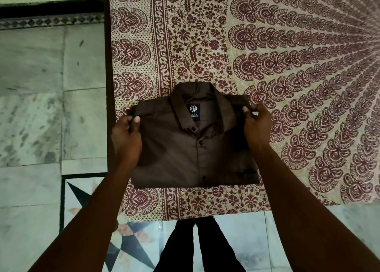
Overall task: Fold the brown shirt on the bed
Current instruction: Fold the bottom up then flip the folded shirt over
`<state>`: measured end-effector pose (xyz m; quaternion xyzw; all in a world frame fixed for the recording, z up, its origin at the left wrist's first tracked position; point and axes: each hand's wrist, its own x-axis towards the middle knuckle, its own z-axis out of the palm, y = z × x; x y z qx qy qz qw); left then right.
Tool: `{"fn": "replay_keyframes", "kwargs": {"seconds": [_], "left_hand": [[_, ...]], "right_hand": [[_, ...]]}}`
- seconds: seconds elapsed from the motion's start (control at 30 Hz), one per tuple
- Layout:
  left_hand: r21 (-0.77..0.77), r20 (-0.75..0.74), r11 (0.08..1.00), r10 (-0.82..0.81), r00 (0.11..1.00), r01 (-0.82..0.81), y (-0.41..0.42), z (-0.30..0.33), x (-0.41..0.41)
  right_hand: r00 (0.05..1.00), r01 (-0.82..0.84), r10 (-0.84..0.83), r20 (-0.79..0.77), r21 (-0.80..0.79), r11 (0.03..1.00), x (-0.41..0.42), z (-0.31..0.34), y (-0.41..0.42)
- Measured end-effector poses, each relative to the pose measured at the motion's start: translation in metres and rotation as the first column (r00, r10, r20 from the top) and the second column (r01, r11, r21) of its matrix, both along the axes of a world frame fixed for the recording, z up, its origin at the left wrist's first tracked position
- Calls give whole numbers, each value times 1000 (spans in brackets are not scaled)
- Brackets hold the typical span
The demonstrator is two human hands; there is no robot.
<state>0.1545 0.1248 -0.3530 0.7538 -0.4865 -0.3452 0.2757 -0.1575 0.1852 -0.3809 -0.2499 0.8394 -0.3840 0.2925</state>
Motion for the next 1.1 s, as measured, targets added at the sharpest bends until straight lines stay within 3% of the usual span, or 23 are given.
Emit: {"fn": "replay_keyframes", "kwargs": {"seconds": [0.17, 0.23, 0.3, 0.33, 0.4, 0.43, 0.47, 0.57, 0.7, 0.83, 0.97, 1.03, 1.1], "left_hand": [[20, 288, 999, -46, 957, 42, 1, -6, -5], [-91, 492, 992, -34, 870, 90, 14, 0, -10], [-223, 555, 930, -125, 822, 292, 29, 10, -20], [-221, 543, 863, -278, 792, 454, 37, 9, -23], [-58, 578, 699, -559, 595, 713, 52, -5, -22], [49, 601, 663, -617, 508, 747, 56, -17, -15], [127, 610, 677, -630, 481, 725, 59, -28, -6], [197, 658, 765, -566, 496, 613, 66, -43, 9], [207, 693, 785, -539, 479, 583, 68, -37, -2], [212, 677, 722, -595, 434, 659, 64, -38, 2], [178, 646, 687, -622, 443, 704, 54, -39, 6], [107, 606, 672, -628, 488, 733, 49, -38, 5], [30, 548, 655, -643, 536, 755, 45, -38, 5]], "right_hand": [[981, -44, 58, -185, 80, 996, 6, -3, -3], [910, -92, 106, -400, 54, 994, 16, 7, 5], [790, -148, 151, -594, 54, 988, 32, 12, 21], [755, -202, 203, -624, 73, 977, 43, 13, 32], [719, -352, 397, -570, 195, 916, 61, 5, 54], [688, -422, 500, -526, 270, 865, 64, -4, 63], [646, -478, 581, -494, 331, 814, 64, -13, 69], [564, -517, 670, -482, 426, 742, 54, -27, 67], [569, -477, 669, -478, 471, 742, 50, -26, 58], [646, -371, 612, -457, 513, 774, 53, -23, 72], [717, -255, 521, -462, 522, 814, 49, -22, 78], [687, -254, 503, -525, 475, 843, 50, -16, 68], [602, -367, 553, -576, 415, 833, 50, -12, 53]]}}
